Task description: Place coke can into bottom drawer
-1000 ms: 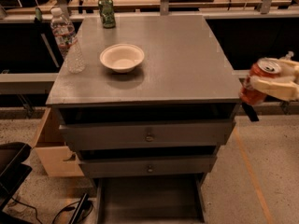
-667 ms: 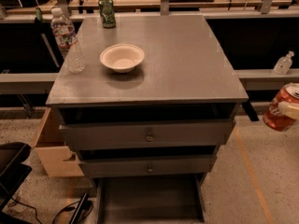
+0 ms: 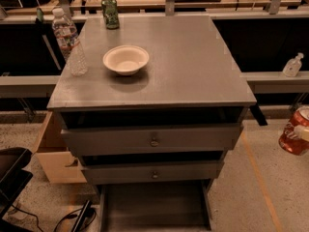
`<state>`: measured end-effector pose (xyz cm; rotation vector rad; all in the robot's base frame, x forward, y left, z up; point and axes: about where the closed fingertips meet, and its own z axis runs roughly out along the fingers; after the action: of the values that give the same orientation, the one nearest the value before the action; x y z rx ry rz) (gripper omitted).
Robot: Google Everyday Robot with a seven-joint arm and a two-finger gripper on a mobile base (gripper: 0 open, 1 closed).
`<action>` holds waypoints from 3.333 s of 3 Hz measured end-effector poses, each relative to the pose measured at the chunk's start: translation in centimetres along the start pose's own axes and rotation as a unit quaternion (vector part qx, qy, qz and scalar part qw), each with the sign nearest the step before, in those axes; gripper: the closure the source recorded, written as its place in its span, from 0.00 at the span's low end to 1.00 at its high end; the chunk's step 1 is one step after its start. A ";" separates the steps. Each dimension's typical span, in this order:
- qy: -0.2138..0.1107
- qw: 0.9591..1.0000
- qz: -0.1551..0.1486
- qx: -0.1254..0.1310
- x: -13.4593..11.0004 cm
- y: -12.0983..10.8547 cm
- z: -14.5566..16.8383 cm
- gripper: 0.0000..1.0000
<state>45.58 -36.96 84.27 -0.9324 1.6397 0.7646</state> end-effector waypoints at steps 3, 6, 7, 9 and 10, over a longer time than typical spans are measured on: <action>0.024 0.990 -0.068 -0.118 20.4 10.1 6.0 1.00; 0.022 0.983 -0.076 -0.163 30.3 8.8 12.0 1.00; 0.026 0.982 -0.086 -0.166 30.4 9.7 15.0 1.00; -0.016 0.977 -0.095 -0.192 32.3 13.6 29.9 1.00; -0.030 0.975 -0.100 -0.198 34.6 15.0 35.9 1.00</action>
Offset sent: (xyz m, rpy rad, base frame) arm -0.1092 0.0544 -0.2387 -0.0168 -0.0100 0.2439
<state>44.50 -6.03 42.39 -1.3196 1.3368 0.9885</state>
